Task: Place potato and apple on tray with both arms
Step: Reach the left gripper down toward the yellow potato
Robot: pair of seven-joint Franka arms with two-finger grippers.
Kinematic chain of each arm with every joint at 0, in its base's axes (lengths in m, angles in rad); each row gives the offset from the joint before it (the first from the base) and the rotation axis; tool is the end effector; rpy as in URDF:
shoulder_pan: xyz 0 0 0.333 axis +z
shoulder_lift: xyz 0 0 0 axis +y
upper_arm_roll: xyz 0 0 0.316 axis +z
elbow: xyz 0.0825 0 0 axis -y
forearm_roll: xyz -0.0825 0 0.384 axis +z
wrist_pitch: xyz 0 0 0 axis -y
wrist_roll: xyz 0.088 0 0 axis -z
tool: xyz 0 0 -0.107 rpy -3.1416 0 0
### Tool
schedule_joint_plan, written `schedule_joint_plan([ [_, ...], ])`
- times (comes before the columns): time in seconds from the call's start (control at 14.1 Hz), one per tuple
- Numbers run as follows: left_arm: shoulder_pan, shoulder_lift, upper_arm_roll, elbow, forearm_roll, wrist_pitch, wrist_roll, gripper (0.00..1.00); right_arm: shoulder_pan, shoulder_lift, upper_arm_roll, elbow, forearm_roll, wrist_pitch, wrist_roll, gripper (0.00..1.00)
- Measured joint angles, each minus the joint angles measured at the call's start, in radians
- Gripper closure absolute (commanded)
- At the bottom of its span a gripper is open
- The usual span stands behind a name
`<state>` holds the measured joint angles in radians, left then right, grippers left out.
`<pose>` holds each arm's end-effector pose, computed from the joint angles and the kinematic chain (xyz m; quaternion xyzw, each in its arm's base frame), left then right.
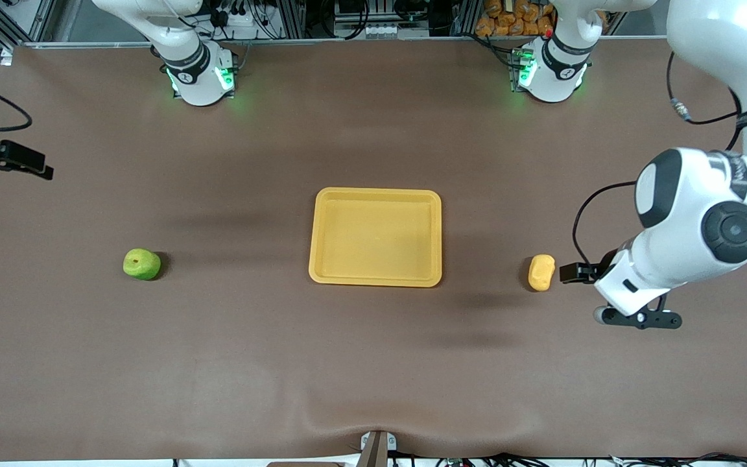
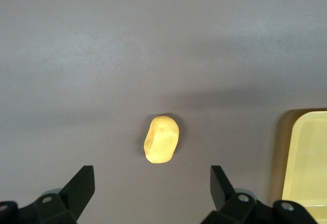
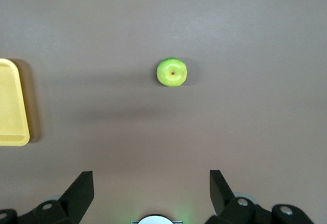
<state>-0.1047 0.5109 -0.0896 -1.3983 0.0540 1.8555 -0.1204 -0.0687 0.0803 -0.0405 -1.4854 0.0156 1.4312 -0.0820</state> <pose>0.6878 -0.1196 0.4081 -0.9989 0.0401 0.0249 0.0077 0.5609 -0.0587 0.6080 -0.9976 0.0130 0.0663 0.0125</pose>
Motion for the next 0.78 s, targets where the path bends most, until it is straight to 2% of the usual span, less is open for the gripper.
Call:
schedule_joint_plan([
  [0.57, -0.028, 0.114, -0.001, -0.027, -0.009, 0.042, 0.0, 0.0, -0.054, 0.051, -0.007, 0.019, 0.001, -0.002, -0.088, 0.0],
  [0.78, -0.047, 0.151, -0.001, -0.075, 0.003, 0.132, -0.003, 0.0, -0.054, 0.078, -0.005, 0.019, 0.0, 0.0, -0.089, 0.0],
])
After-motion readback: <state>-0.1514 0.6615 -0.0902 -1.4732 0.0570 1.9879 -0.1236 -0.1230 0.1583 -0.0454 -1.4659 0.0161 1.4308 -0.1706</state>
